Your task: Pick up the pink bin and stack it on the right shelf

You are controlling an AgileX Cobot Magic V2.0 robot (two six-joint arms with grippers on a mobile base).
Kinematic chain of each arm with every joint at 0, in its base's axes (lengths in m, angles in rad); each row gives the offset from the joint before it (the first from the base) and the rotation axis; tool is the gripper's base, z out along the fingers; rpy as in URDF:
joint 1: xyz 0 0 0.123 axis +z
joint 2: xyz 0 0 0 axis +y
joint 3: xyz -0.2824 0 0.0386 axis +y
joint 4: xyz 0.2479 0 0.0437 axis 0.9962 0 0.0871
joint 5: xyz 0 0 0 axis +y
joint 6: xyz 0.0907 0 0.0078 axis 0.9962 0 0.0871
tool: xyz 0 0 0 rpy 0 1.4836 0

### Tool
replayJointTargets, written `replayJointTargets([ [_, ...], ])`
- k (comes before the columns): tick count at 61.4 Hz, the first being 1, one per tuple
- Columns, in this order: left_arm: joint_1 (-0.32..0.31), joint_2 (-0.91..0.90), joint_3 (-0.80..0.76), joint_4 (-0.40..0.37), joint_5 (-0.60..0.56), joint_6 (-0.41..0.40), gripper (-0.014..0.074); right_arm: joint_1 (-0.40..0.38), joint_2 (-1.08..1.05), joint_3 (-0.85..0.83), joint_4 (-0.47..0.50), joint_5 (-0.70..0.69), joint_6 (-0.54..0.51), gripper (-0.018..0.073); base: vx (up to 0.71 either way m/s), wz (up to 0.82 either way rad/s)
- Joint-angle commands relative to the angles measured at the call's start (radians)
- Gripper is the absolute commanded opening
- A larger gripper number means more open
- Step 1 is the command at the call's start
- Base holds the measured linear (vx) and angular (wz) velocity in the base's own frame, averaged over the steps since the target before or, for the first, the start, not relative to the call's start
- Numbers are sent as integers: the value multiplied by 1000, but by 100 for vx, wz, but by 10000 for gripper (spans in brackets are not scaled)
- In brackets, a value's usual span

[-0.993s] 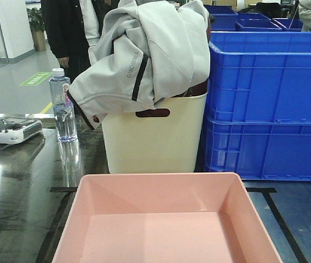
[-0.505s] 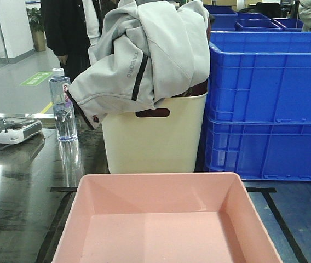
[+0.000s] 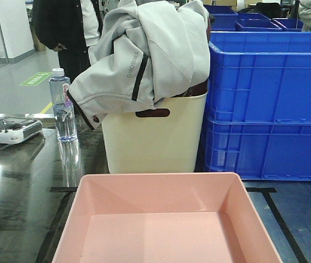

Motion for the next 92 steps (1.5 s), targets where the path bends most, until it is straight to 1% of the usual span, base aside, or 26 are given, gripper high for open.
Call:
replayJointTargets([
  [1,1,-20,14,0,-82,-8,-3,0,4,-29,-8,-70,-11,-9,0,0],
  [4,1,-20,14,0,-82,-8,-3,-5,-16,-29,-12,-71,-11,-9,0,0],
  [6,1,-20,14,0,-82,-8,-3,-26,-38,-29,-5,-71,-11,-9,0,0],
  [11,1,-20,14,0,-82,-8,-3,-116,-101,-18,-11,-113,-11,-9,0,0],
  [14,1,-20,14,0,-82,-8,-3,-192,-154,16,-7,-192,-6,-9,0,0],
  [16,1,-20,14,0,-82,-8,-3,-248,-193,57,-12,-269,-11,-9,0,0],
  [20,1,-20,14,0,-82,-8,-3,-331,-258,150,-19,-430,-11,-9,0,0],
  [24,1,-20,14,0,-82,-8,-3,-389,-306,228,-22,-546,-6,-9,0,0],
  [30,1,-20,14,0,-82,-8,-3,-435,-372,330,-16,-684,-11,-9,0,0],
  [40,1,-20,14,0,-82,-8,-3,-442,-413,450,-16,-833,-11,-9,0,0],
  [43,1,-20,14,0,-82,-8,-3,-442,-413,448,-17,-818,-11,-9,0,0],
  [52,1,-20,14,0,-82,-8,-3,-442,-414,448,-17,-832,-11,-9,0,0],
  [92,1,-20,14,0,-82,-8,-3,-442,-413,448,-17,-816,-11,-9,0,0],
])
